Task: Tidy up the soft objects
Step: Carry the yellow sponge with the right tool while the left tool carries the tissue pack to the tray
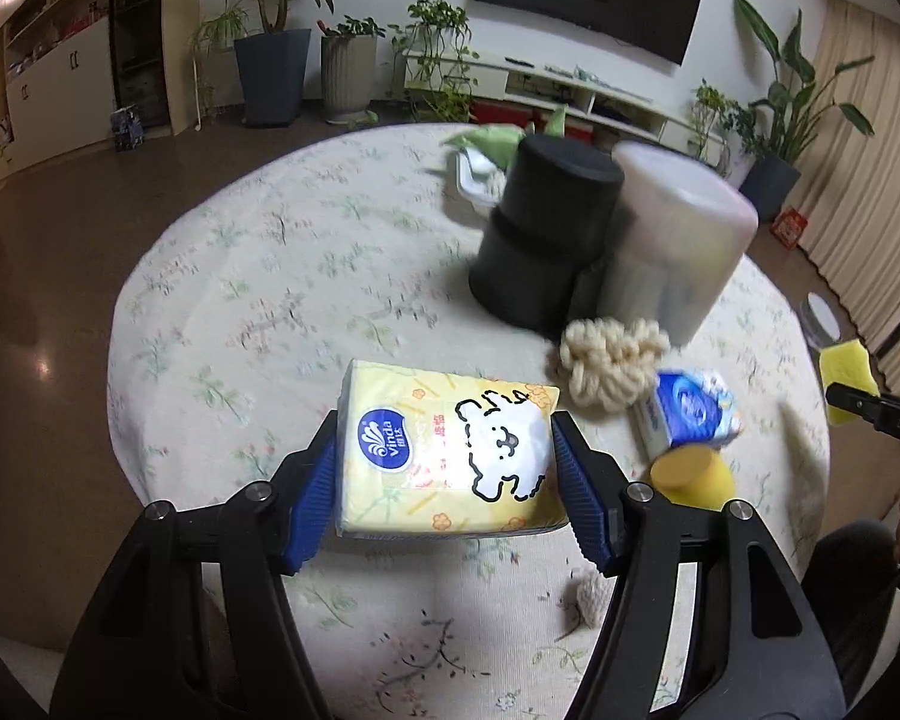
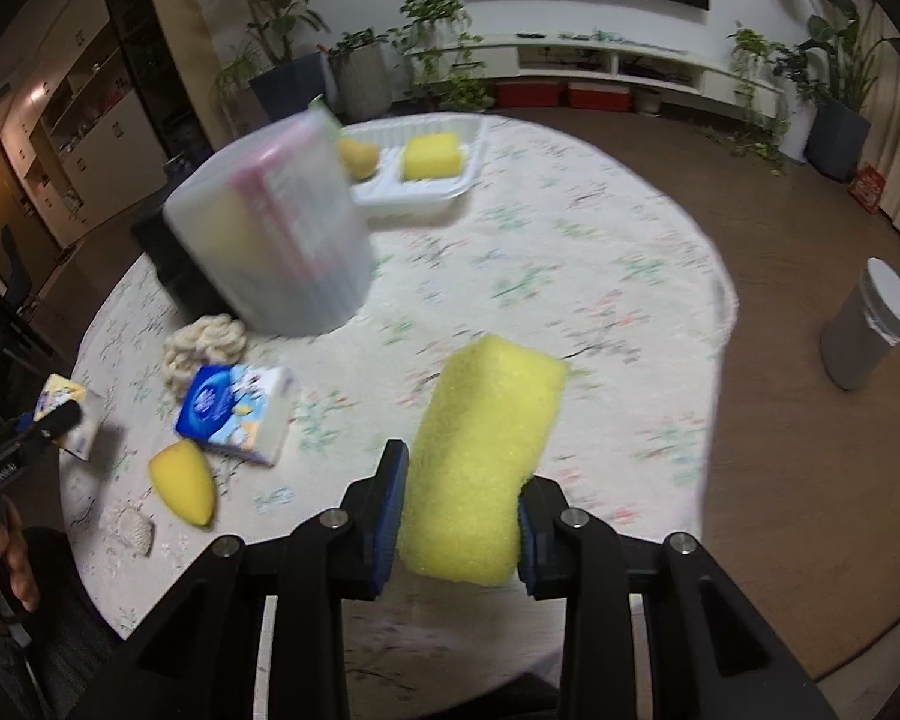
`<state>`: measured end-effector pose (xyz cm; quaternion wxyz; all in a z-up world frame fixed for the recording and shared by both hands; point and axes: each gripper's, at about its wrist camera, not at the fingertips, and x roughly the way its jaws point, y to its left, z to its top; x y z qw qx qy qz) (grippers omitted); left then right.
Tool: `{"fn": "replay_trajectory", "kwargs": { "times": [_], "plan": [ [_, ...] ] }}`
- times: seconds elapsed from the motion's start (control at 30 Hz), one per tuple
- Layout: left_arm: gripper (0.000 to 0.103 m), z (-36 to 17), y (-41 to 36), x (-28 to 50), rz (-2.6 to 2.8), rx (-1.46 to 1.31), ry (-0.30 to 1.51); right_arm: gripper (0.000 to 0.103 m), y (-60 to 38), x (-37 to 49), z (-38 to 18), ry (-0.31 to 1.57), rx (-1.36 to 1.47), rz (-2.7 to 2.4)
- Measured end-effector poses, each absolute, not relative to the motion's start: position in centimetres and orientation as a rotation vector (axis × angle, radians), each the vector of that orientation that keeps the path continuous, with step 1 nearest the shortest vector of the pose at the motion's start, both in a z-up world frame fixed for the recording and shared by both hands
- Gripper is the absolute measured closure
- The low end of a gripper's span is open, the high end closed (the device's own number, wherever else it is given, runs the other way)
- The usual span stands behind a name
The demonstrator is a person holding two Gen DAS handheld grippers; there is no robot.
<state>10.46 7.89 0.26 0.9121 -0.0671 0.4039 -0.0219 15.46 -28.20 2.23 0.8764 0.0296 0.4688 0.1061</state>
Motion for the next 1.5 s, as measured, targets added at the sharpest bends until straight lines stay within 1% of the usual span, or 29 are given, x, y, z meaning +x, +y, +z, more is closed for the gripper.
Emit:
{"fn": "replay_trajectory", "kwargs": {
  "times": [0.4, 0.53, 0.7, 0.87, 1.0, 1.27, 1.5],
  "plan": [
    [0.040, 3.1, 12.1, 16.0, -0.021, -0.140, 0.788, 0.069, -34.5, 19.6, 4.7, 0.940, 0.036, 0.101],
    [0.040, 4.4, 13.4, 18.9, -0.021, -0.133, 0.772, 0.069, -35.8, 22.0, 5.4, 0.935, 0.013, 0.071],
    [0.040, 5.7, 13.1, 23.8, -0.068, -0.093, 0.761, 0.069, -36.2, 25.8, 6.4, 0.925, -0.022, 0.061],
    [0.040, 6.1, 11.2, 29.2, -0.170, -0.044, 0.765, 0.069, -34.1, 30.9, 7.8, 0.901, -0.077, 0.112],
    [0.040, 5.3, 9.0, 33.5, -0.245, 0.032, 0.788, 0.069, -31.4, 35.6, 8.1, 0.901, -0.087, 0.191],
    [0.040, 2.6, 7.2, 39.9, -0.354, 0.072, 0.853, 0.069, -25.3, 43.4, 6.0, 0.953, -0.133, 0.348],
    [0.040, 0.2, 5.8, 41.8, -0.438, 0.109, 0.887, 0.069, -20.3, 47.2, 3.6, 1.007, -0.186, 0.480]
  ]
}}
